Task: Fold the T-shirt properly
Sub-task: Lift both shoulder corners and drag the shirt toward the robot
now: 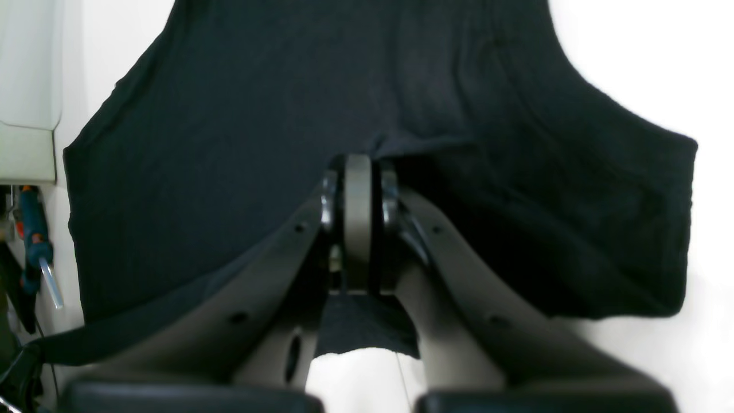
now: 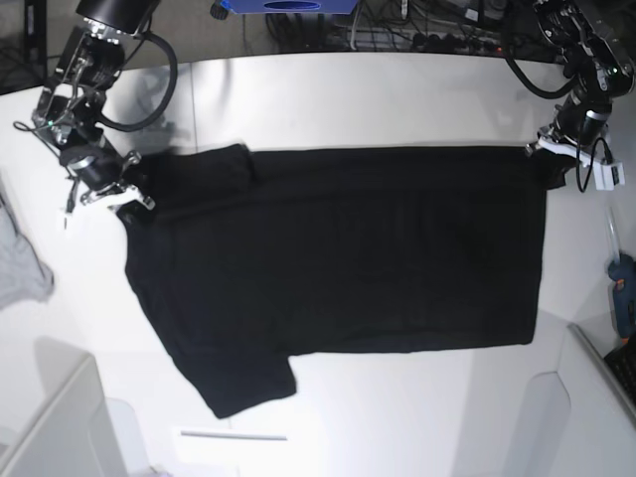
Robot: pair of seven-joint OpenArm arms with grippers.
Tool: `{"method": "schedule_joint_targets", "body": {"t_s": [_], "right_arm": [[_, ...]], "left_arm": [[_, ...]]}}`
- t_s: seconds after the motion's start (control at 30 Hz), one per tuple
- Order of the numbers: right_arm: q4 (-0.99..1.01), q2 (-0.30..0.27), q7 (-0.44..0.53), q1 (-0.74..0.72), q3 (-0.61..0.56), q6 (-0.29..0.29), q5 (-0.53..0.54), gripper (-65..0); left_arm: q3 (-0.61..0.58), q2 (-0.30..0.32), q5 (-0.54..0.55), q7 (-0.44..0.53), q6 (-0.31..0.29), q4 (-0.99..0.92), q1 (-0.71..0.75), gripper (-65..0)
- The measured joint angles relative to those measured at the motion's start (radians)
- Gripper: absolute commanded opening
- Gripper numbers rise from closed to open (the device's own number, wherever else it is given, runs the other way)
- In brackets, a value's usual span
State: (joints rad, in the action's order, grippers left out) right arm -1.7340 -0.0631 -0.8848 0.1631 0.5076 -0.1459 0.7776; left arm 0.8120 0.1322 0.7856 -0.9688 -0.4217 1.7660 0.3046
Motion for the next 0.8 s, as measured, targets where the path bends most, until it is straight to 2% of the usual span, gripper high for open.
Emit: {"method": "schedule_joint_targets", "body": {"t_s": [0.2,0.27,0.33,0.43,0.6,0.8], "right_arm": [[0.012,0.000,0.005,-0.032,-0.001,0.000,0.003,-65.0],[0.046,0.000,0.001,-0.047,-0.001,0.001,0.002,-65.0],[0.075,0.000,0.003,-0.060,-0.001,0.001,0.000,-65.0],[0.085,0.000,0.002,-0.069,-0.001,0.000,-0.008,-65.0],[0.086,0.004,-0.002,-0.111,-0.001,0.001,-0.093,-65.0],[0.130,0.008,0.000,-0.136,-0.001,0.000,-0.098,-65.0]], "left_arm": [[0.001,0.001,-0.002,-0.022,0.002,-0.002,-0.045,-65.0],[0.000,0.001,0.002,-0.022,0.058,-0.002,-0.064,-65.0],[-0.009,0.010,0.004,-0.019,0.086,-0.002,-0.070,-65.0],[-0.010,0.024,0.002,-0.024,0.086,-0.002,-0.081,-65.0],[-0.009,0.023,0.001,-0.023,0.097,-0.003,-0.111,-65.0],[-0.010,0.041,0.004,-0.022,0.097,-0.031,-0.124,-65.0]]}}
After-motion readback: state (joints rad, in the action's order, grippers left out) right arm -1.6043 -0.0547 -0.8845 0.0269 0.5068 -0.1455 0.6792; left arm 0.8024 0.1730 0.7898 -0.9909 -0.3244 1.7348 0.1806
